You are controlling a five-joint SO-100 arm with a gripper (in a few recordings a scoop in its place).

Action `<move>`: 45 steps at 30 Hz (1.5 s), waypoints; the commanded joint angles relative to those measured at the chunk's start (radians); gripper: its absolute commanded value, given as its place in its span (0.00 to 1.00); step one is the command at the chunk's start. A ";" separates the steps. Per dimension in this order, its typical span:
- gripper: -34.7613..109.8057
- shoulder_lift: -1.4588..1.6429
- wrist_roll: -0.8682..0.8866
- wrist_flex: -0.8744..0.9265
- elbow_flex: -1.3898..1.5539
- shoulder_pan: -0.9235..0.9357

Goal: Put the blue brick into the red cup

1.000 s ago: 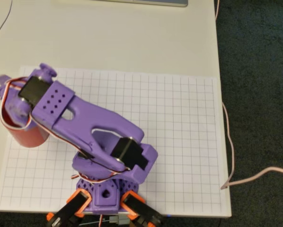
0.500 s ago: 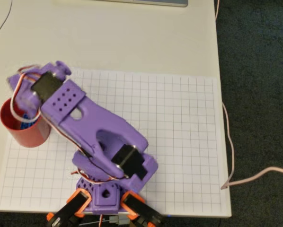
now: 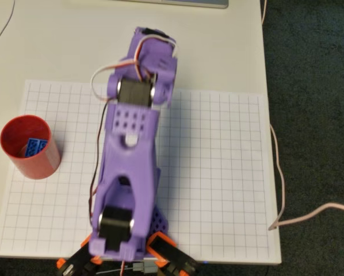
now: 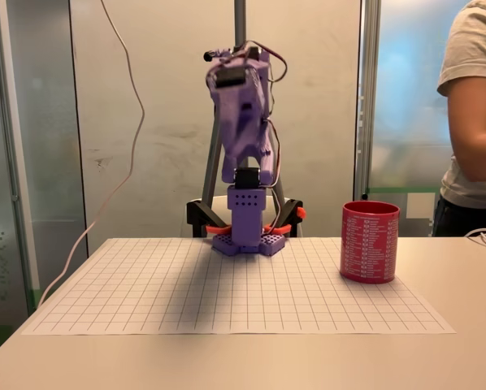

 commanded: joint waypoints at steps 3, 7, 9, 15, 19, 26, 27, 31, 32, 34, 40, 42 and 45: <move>0.24 0.275 -0.012 0.140 -0.043 0.052; 0.24 0.430 -0.018 0.190 0.057 0.032; 0.24 0.528 -0.028 0.169 0.187 0.020; 0.24 0.603 -0.035 0.118 0.529 0.021; 0.24 0.603 -0.003 0.060 0.716 0.000; 0.24 0.603 0.002 0.058 0.923 -0.011; 0.24 0.603 -0.017 0.061 0.937 -0.011; 0.24 0.603 -0.025 0.081 0.936 -0.008; 0.24 0.603 -0.025 0.081 0.936 -0.008; 0.24 0.603 -0.020 0.081 0.936 -0.009; 0.24 0.603 -0.020 0.081 0.936 -0.009; 0.24 0.603 -0.021 0.081 0.936 -0.009; 0.24 0.603 -0.021 0.081 0.936 -0.011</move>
